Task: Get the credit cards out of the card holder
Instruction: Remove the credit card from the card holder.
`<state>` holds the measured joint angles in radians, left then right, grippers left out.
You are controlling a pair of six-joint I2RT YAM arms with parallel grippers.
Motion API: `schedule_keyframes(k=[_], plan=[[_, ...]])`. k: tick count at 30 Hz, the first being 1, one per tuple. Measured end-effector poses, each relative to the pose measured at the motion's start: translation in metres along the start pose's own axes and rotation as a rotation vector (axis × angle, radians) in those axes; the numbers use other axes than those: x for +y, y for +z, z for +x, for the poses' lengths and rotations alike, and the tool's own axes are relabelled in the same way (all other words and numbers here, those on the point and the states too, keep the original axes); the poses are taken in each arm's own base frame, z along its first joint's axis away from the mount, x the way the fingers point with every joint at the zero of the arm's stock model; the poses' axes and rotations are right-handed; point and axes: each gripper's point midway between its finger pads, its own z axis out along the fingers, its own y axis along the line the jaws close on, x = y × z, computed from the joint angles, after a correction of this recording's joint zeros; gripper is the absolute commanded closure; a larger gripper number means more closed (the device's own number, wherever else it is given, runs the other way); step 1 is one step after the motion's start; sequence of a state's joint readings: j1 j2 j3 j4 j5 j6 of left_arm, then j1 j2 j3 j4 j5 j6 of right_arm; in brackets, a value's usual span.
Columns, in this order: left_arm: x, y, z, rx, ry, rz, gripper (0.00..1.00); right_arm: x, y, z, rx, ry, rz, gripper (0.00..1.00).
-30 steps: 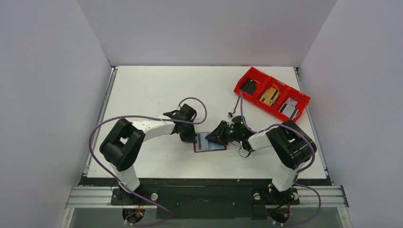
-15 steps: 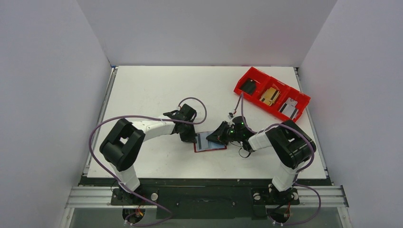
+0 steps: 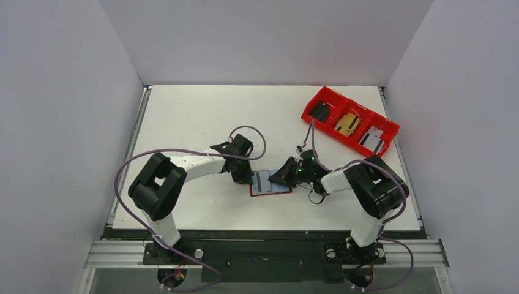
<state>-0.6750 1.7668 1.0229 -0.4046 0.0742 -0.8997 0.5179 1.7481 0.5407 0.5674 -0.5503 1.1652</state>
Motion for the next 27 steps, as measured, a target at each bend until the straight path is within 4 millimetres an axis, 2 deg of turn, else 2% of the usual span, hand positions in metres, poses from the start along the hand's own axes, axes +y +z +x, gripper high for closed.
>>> schedule_keyframes(k=[11, 16, 27], plan=[[0.0, 0.0, 0.0, -0.001, -0.011, -0.003, 1.0, -0.009, -0.012, -0.008, -0.034, -0.049, 0.068, 1.0], [0.0, 0.0, 0.0, -0.002, -0.013, -0.003, 1.0, -0.01, -0.012, -0.008, -0.027, -0.064, 0.078, 0.75], [0.0, 0.0, 0.0, -0.002, -0.013, -0.004, 1.0, -0.001, -0.004, -0.007, 0.015, -0.076, 0.048, 0.74]])
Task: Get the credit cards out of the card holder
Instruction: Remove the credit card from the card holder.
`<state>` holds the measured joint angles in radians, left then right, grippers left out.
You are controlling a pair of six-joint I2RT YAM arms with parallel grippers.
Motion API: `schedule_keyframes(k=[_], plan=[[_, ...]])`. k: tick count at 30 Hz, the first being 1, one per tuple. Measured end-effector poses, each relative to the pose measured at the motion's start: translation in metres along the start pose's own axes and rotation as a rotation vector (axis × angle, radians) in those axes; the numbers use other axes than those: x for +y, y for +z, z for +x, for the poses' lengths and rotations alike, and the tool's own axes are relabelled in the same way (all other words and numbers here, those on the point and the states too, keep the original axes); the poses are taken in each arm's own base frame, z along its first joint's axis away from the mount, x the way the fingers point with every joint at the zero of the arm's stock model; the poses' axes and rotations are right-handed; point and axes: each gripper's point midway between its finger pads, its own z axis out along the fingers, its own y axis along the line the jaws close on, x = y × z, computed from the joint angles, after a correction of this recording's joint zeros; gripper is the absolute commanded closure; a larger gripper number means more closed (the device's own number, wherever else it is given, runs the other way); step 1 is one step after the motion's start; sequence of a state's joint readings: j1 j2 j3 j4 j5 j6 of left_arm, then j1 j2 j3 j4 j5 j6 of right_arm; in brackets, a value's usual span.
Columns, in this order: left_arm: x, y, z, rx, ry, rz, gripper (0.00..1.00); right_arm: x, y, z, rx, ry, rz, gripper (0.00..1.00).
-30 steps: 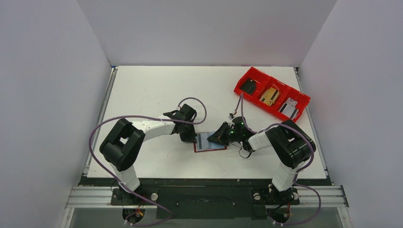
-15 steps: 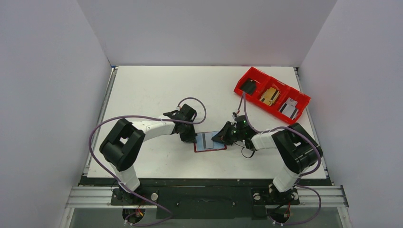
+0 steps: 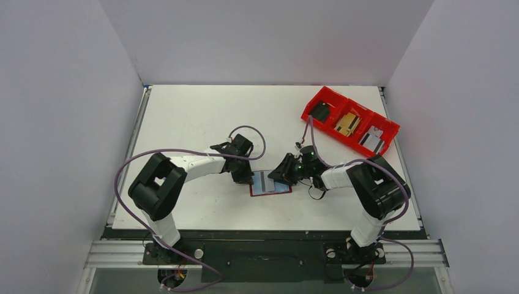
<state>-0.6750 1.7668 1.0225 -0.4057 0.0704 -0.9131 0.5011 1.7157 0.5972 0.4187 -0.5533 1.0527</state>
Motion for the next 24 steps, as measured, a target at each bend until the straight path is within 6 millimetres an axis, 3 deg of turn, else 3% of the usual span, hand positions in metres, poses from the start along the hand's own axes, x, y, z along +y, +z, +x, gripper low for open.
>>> schedule_keyframes(k=[2, 5, 12, 18, 24], plan=[[0.0, 0.0, 0.0, 0.0, 0.0, 0.0, 1.0, 0.001, 0.003, 0.0, 0.006, -0.003, -0.008, 0.74], [0.0, 0.0, 0.0, 0.001, 0.0, 0.0, 1.0, 0.003, 0.007, 0.001, 0.013, -0.008, -0.02, 0.85], [0.0, 0.0, 0.0, 0.001, 0.0, 0.0, 1.0, -0.001, 0.009, 0.003, 0.02, -0.004, -0.011, 1.0], [0.0, 0.0, 0.0, 0.0, -0.001, 0.001, 1.0, -0.002, 0.004, -0.002, 0.009, -0.014, 0.0, 1.0], [0.001, 0.0, 0.0, -0.003, -0.009, 0.003, 1.0, -0.004, -0.015, -0.015, -0.026, -0.038, 0.033, 1.0]])
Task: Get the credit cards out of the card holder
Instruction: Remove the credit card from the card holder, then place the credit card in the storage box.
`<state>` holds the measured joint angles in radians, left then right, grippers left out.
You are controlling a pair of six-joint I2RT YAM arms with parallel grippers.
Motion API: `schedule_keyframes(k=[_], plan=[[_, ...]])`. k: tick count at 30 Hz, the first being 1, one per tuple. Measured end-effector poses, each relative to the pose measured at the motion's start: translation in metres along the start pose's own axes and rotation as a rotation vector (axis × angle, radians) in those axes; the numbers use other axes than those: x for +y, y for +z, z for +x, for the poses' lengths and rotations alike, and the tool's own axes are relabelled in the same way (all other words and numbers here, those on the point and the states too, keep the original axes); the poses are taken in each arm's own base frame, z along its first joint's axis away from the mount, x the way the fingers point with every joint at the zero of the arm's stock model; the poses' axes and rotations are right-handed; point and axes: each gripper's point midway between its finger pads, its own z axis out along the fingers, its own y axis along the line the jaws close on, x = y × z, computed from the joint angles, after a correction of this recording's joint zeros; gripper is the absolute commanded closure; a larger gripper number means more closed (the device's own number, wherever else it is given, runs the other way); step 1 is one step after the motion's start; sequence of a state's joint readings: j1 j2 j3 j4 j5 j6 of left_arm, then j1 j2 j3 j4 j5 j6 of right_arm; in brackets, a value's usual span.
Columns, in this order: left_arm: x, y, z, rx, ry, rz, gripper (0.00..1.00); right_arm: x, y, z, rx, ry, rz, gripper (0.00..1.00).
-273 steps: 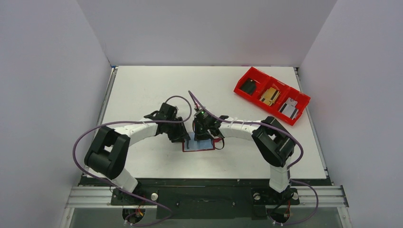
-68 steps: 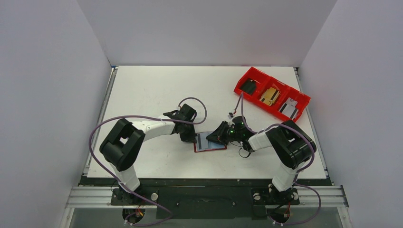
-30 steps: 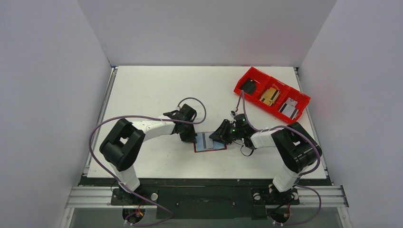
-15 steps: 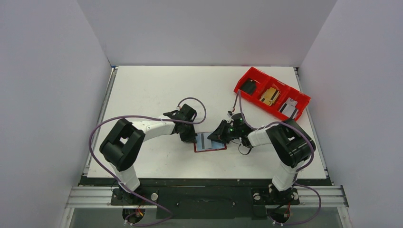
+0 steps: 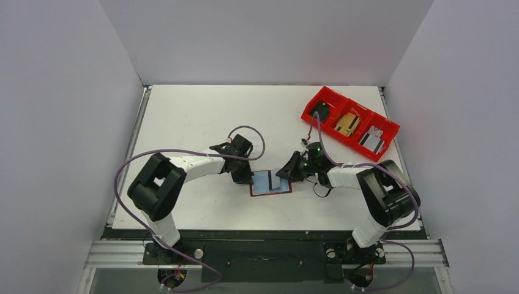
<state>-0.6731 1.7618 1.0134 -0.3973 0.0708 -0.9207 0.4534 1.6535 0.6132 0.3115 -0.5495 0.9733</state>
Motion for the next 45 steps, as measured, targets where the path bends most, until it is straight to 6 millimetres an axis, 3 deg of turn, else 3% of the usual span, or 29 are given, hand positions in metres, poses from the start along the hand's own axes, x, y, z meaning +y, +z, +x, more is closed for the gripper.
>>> schedule_keyframes(k=[7, 17, 22, 28, 35, 41, 45], plan=[[0.0, 0.0, 0.0, -0.003, -0.004, 0.004, 1.0, -0.013, -0.02, -0.018, -0.05, -0.014, 0.056, 1.0], [-0.002, -0.003, 0.0, -0.009, 0.018, 0.021, 1.0, -0.015, -0.037, -0.021, -0.067, -0.034, 0.094, 1.0], [-0.007, -0.009, -0.002, -0.008, 0.049, 0.033, 0.74, -0.007, -0.044, -0.026, -0.077, -0.036, 0.089, 1.0], [-0.031, -0.036, -0.021, -0.064, 0.081, 0.118, 0.69, 0.007, -0.053, -0.045, -0.124, -0.04, 0.075, 1.0], [-0.028, -0.058, -0.038, -0.097, 0.108, 0.158, 0.68, 0.018, -0.074, -0.091, -0.235, -0.01, 0.092, 1.0], [-0.022, -0.069, -0.04, -0.083, 0.151, 0.163, 0.68, 0.029, -0.116, -0.164, -0.411, 0.022, 0.136, 1.0], [-0.02, -0.074, -0.038, -0.071, 0.18, 0.176, 0.68, 0.023, -0.154, -0.21, -0.528, 0.047, 0.209, 1.0]])
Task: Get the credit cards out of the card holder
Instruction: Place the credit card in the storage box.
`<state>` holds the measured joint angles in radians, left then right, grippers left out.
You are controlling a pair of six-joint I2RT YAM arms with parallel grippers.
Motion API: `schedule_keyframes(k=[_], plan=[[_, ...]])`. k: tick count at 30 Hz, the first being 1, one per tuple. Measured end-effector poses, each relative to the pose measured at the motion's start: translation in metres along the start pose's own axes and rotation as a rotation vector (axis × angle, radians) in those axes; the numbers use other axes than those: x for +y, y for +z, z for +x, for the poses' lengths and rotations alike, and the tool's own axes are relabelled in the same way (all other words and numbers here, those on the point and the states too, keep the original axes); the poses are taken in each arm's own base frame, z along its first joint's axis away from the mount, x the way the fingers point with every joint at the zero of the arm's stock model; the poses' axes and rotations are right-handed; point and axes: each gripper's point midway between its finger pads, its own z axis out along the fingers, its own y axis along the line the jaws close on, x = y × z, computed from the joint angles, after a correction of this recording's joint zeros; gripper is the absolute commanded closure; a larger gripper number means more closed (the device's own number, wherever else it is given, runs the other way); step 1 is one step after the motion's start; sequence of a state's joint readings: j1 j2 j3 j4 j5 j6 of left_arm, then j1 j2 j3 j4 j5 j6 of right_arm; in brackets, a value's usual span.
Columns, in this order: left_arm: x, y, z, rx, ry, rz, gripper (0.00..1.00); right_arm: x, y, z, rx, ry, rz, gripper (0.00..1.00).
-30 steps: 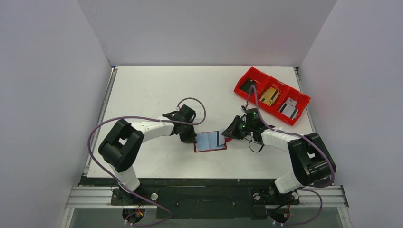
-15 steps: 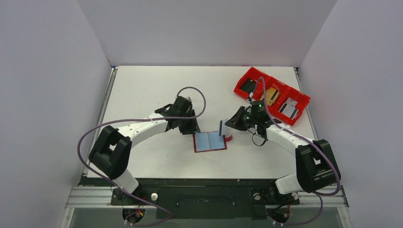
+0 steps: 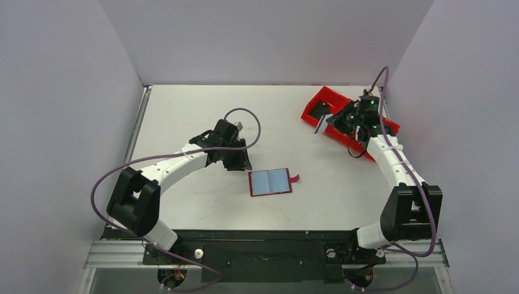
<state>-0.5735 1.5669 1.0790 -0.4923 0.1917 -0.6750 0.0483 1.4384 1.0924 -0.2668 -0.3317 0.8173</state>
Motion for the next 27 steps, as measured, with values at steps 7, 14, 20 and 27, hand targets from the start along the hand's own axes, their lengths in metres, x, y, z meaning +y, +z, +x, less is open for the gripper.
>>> schedule_keyframes(k=[7, 14, 20, 27], plan=[[-0.002, -0.002, 0.003, 0.024, 0.021, 0.034, 0.68, -0.057, -0.025, -0.067, -0.116, 0.0, 0.27, 1.0], [-0.008, -0.004, 0.005, 0.047, 0.026, 0.075, 0.68, -0.118, -0.063, -0.109, -0.188, -0.043, 0.599, 1.0], [-0.009, -0.005, 0.007, 0.056, 0.04, 0.087, 0.68, -0.162, -0.074, -0.128, -0.187, -0.065, 0.809, 1.0], [-0.009, -0.007, 0.007, 0.052, 0.047, 0.09, 0.68, -0.205, -0.053, -0.138, -0.145, -0.093, 0.982, 1.0]])
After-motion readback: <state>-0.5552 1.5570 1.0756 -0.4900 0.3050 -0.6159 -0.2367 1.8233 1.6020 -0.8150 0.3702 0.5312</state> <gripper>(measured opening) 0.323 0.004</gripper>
